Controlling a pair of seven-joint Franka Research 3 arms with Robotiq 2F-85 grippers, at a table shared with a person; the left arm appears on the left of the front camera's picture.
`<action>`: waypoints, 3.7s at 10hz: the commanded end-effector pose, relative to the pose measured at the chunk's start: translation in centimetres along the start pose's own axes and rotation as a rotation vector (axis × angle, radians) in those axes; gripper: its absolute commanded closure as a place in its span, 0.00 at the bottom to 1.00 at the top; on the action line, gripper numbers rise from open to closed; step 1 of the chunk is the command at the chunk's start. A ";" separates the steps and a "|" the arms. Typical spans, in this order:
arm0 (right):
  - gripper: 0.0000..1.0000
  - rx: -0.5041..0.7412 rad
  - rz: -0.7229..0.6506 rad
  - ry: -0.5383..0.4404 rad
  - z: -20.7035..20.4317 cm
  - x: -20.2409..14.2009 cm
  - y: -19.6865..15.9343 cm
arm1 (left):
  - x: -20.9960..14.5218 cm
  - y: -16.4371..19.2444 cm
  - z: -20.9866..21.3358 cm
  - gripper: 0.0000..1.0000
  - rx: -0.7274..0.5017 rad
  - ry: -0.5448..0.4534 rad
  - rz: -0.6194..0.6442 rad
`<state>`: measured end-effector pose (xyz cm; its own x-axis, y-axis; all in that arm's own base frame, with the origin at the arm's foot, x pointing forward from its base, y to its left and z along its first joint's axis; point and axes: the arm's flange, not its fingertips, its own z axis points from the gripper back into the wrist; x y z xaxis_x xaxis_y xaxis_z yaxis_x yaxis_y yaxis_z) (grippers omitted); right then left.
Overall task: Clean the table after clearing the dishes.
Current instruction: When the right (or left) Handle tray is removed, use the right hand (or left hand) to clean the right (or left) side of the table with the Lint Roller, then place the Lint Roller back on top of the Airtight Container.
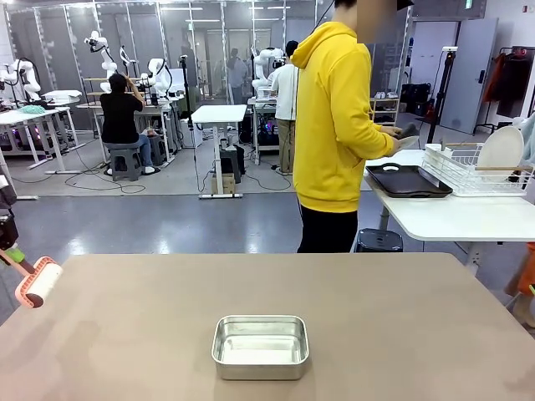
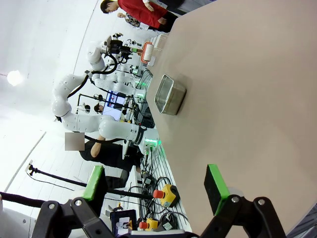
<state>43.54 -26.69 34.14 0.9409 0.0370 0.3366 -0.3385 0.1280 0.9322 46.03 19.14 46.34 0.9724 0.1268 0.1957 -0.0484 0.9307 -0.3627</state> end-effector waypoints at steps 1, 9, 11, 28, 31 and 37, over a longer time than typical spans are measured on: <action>0.00 0.001 0.003 -0.001 -0.1 0.0 0.3 | 0.2 0.9 -0.5 0.79 -0.015 0.008 -0.002; 0.00 0.001 0.003 -0.001 -0.1 0.0 0.3 | 0.2 0.9 -0.5 0.79 -0.015 0.008 -0.002; 0.00 0.001 0.003 -0.001 -0.1 0.0 0.3 | 0.2 0.9 -0.5 0.79 -0.015 0.008 -0.002; 0.00 0.001 0.003 -0.001 -0.1 0.0 0.3 | 1.6 -3.9 0.5 0.79 0.036 -0.011 -0.227; 0.00 0.001 0.003 -0.001 -0.1 0.0 0.3 | 2.7 -10.7 1.2 0.79 0.086 0.003 -0.445; 0.00 0.001 0.003 -0.001 -0.1 0.0 0.3 | -0.2 -26.1 0.3 0.79 0.168 0.113 -1.028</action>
<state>43.57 -26.65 34.09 0.9411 0.0376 0.3359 -0.3379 0.1273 0.9325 48.01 -4.42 56.08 0.6547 -0.7064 0.2689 0.7267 0.6861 0.0330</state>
